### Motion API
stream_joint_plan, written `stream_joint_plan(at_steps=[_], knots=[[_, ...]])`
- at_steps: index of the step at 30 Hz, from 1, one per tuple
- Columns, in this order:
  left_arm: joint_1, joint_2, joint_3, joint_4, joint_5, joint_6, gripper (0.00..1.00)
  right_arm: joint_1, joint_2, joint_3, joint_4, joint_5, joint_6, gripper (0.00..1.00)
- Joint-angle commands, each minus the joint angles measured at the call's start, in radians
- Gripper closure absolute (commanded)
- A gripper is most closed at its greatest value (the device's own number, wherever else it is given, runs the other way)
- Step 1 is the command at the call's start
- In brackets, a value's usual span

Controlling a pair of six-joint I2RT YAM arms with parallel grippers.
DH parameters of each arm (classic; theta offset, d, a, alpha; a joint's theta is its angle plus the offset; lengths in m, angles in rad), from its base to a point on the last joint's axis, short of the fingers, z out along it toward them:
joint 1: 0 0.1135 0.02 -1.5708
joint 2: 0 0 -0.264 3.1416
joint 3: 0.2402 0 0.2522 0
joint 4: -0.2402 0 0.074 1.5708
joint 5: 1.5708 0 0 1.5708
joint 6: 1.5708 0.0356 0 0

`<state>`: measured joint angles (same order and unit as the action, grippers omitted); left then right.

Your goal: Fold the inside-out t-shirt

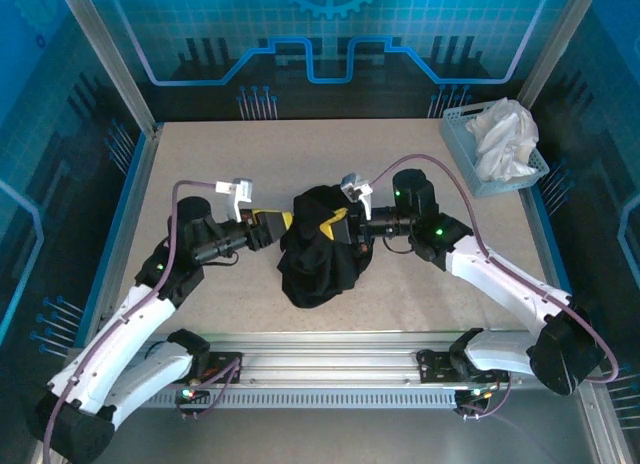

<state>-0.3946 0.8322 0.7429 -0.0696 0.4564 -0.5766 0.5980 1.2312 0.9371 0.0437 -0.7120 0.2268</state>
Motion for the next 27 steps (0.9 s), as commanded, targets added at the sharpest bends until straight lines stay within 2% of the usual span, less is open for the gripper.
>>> stream_joint_plan(at_steps=[1, 6, 9, 12, 17, 18, 19, 20, 22, 24, 27], knots=[[0.004, 0.034, -0.037, 0.150, 0.193, -0.120, 0.46, -0.013, 0.000, 0.027, 0.031, 0.013, 0.018, 1.00], [-0.027, 0.117, -0.026, 0.183, 0.221, -0.139, 0.44, -0.013, -0.006, 0.027, 0.024, 0.017, 0.017, 1.00], [-0.047, 0.149, -0.025, 0.231, 0.220, -0.157, 0.46, -0.013, -0.012, 0.022, 0.019, 0.020, 0.014, 1.00], [-0.049, 0.172, -0.023, 0.262, 0.215, -0.172, 0.55, -0.014, -0.020, 0.012, 0.016, 0.025, 0.010, 1.00], [-0.049, 0.185, -0.009, 0.279, 0.203, -0.172, 0.88, -0.020, -0.032, 0.010, -0.017, 0.064, -0.006, 1.00], [-0.050, 0.180, -0.002, 0.274, 0.198, -0.165, 0.94, -0.019, -0.035, 0.018, -0.044, 0.103, -0.005, 1.00], [-0.050, 0.173, 0.005, 0.276, 0.192, -0.162, 1.00, -0.020, -0.034, 0.041, -0.106, 0.202, 0.004, 0.98], [-0.050, 0.163, 0.011, 0.285, 0.188, -0.161, 1.00, -0.019, -0.025, 0.076, -0.198, 0.347, 0.027, 0.90], [-0.069, 0.147, 0.033, 0.293, 0.176, -0.148, 1.00, -0.018, -0.005, 0.133, -0.349, 0.548, 0.047, 0.80], [-0.111, 0.136, 0.070, 0.250, 0.134, -0.094, 1.00, -0.003, -0.006, 0.147, -0.396, 0.635, 0.041, 0.71], [-0.180, 0.133, 0.139, 0.137, 0.006, -0.004, 1.00, 0.047, -0.029, 0.149, -0.412, 0.735, -0.007, 0.63]])
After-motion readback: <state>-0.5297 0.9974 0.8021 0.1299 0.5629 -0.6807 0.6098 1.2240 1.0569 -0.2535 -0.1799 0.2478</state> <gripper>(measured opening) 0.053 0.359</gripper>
